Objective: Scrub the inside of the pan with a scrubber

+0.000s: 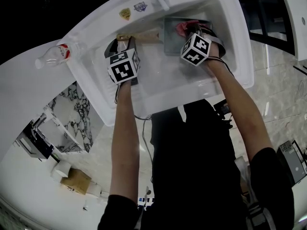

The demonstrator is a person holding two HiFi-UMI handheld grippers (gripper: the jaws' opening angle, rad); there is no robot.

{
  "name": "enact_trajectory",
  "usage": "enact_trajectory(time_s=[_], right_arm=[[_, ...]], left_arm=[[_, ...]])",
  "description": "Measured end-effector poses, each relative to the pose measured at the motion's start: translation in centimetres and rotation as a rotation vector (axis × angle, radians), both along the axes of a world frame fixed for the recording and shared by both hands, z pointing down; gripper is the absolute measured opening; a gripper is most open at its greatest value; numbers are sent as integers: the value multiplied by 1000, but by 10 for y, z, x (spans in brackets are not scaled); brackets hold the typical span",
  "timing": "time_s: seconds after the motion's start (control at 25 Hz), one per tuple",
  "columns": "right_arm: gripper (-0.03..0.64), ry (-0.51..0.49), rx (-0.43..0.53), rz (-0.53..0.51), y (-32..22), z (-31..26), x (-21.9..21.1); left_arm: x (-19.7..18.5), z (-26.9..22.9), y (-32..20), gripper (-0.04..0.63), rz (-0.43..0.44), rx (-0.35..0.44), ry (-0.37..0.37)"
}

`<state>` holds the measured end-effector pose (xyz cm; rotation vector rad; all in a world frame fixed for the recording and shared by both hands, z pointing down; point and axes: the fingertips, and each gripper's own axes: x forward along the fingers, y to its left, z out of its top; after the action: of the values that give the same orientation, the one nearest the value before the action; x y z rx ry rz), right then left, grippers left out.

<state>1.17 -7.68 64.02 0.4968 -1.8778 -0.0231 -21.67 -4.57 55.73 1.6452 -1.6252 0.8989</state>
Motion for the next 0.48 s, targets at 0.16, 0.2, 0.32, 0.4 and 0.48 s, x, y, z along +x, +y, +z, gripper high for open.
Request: enact_trajectory(time_s=[0.16,0.2,0.32,0.4,0.48], right_arm=[[40,132,34,50,-4,2,21],[38,119,10,45,2,1,18],[40,46,-110,-19,34,1,1],[40,14,-207,-78,58,0,-8],[40,-5,-313,-125,79,0,-12]], left_arm=[[0,-1,0,259,-2,-4,-1],[1,-1,0,259,0,-5,-1],[1,0,1,259,4,-7,-3],[1,-1,1,259,4,-8,-6],[2,-1,1,259,2,-7,-8]])
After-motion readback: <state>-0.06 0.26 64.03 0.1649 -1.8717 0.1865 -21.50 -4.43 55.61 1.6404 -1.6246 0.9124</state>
